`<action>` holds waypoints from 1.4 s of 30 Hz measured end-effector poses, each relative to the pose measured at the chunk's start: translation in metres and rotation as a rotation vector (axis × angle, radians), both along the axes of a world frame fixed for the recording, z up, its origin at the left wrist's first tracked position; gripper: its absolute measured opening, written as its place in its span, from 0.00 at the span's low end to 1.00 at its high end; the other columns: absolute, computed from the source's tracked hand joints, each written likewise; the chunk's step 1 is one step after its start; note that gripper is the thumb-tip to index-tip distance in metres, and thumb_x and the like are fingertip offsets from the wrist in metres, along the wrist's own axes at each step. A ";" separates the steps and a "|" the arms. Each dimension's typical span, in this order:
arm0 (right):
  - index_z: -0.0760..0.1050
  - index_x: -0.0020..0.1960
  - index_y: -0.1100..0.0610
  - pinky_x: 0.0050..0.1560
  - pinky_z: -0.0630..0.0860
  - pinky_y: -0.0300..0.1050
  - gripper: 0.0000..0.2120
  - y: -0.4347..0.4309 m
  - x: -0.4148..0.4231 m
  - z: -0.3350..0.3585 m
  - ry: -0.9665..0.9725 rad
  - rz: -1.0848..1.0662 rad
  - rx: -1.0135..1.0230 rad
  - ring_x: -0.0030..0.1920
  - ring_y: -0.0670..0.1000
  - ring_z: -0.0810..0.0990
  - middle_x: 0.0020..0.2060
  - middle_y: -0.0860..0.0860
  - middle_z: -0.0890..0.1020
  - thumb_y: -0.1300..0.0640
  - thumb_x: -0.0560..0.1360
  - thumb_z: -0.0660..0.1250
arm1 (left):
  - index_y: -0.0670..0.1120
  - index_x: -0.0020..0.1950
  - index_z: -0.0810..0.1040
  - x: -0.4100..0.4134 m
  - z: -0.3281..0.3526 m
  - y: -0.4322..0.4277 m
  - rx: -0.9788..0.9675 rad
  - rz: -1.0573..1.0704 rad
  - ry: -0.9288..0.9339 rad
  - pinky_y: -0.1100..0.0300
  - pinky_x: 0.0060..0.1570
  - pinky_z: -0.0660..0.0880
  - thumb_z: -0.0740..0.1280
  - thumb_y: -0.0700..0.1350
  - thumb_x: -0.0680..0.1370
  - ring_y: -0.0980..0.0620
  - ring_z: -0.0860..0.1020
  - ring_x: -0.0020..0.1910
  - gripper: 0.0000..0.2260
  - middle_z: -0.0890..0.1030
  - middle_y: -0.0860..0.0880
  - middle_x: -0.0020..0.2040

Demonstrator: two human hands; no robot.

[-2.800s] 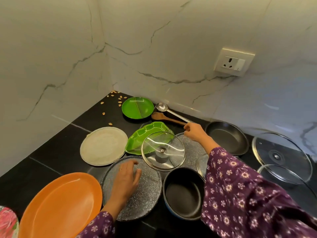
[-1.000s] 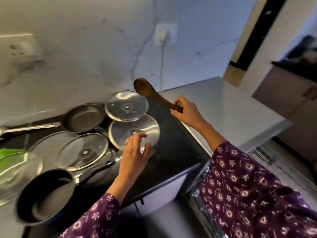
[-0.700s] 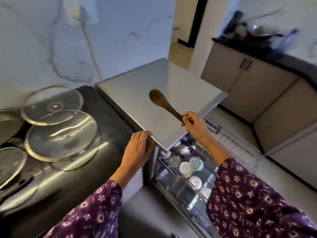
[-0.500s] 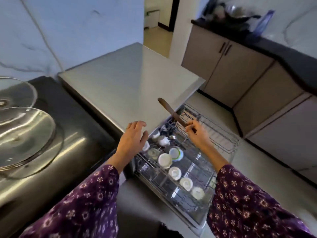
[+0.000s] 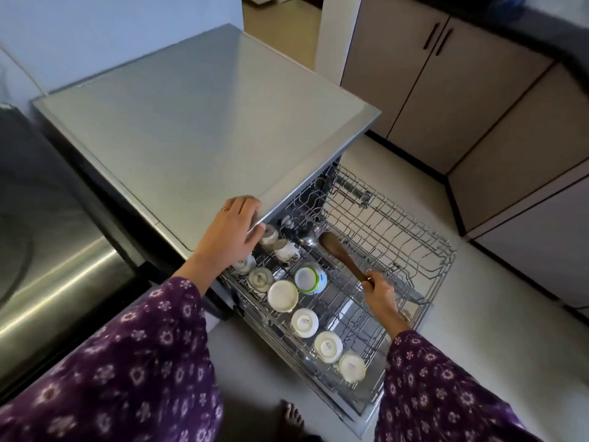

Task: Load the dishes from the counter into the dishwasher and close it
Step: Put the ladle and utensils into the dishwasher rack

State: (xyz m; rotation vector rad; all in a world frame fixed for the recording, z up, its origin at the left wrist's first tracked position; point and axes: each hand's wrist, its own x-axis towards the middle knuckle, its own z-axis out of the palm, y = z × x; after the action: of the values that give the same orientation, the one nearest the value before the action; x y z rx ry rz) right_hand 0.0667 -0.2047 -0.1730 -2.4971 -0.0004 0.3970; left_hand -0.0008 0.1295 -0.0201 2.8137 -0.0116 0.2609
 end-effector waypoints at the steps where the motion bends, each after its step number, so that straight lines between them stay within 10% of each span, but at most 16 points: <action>1: 0.73 0.58 0.58 0.31 0.71 0.39 0.09 -0.003 0.004 -0.010 0.006 0.000 0.003 0.32 0.49 0.75 0.39 0.51 0.77 0.61 0.78 0.61 | 0.42 0.58 0.72 0.000 -0.004 0.002 0.007 -0.007 0.002 0.54 0.59 0.72 0.65 0.46 0.76 0.46 0.73 0.57 0.14 0.76 0.45 0.57; 22: 0.75 0.52 0.59 0.31 0.76 0.40 0.06 -0.024 0.047 -0.113 0.072 0.029 -0.085 0.33 0.48 0.77 0.37 0.51 0.78 0.64 0.76 0.63 | 0.44 0.64 0.69 0.002 -0.021 0.002 0.005 -0.018 -0.003 0.60 0.61 0.66 0.61 0.53 0.74 0.51 0.69 0.61 0.21 0.72 0.47 0.61; 27: 0.74 0.58 0.58 0.58 0.74 0.56 0.14 -0.003 0.044 -0.104 -0.079 0.135 -0.279 0.56 0.57 0.73 0.53 0.56 0.75 0.60 0.73 0.68 | 0.44 0.63 0.68 0.001 -0.019 0.000 -0.024 -0.006 -0.002 0.61 0.59 0.67 0.62 0.52 0.75 0.52 0.69 0.60 0.20 0.72 0.48 0.61; 34: 0.81 0.46 0.53 0.50 0.78 0.44 0.04 0.070 0.096 -0.109 -0.212 0.365 -0.122 0.47 0.51 0.77 0.45 0.48 0.76 0.58 0.74 0.67 | 0.43 0.62 0.70 0.002 -0.018 0.000 -0.030 -0.006 -0.019 0.62 0.59 0.67 0.66 0.48 0.74 0.52 0.69 0.59 0.19 0.72 0.47 0.60; 42: 0.80 0.52 0.59 0.59 0.74 0.52 0.10 0.127 0.120 -0.124 -0.099 0.246 -0.253 0.53 0.55 0.76 0.53 0.55 0.78 0.54 0.74 0.68 | 0.41 0.60 0.72 0.004 -0.019 0.001 -0.059 -0.015 -0.045 0.61 0.57 0.68 0.69 0.44 0.74 0.51 0.69 0.58 0.17 0.74 0.46 0.58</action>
State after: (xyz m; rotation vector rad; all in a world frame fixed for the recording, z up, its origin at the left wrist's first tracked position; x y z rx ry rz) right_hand 0.1871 -0.0773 -0.2968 -2.7747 -0.3186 0.3931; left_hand 0.0033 0.1305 -0.0388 2.7477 -0.0345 0.3165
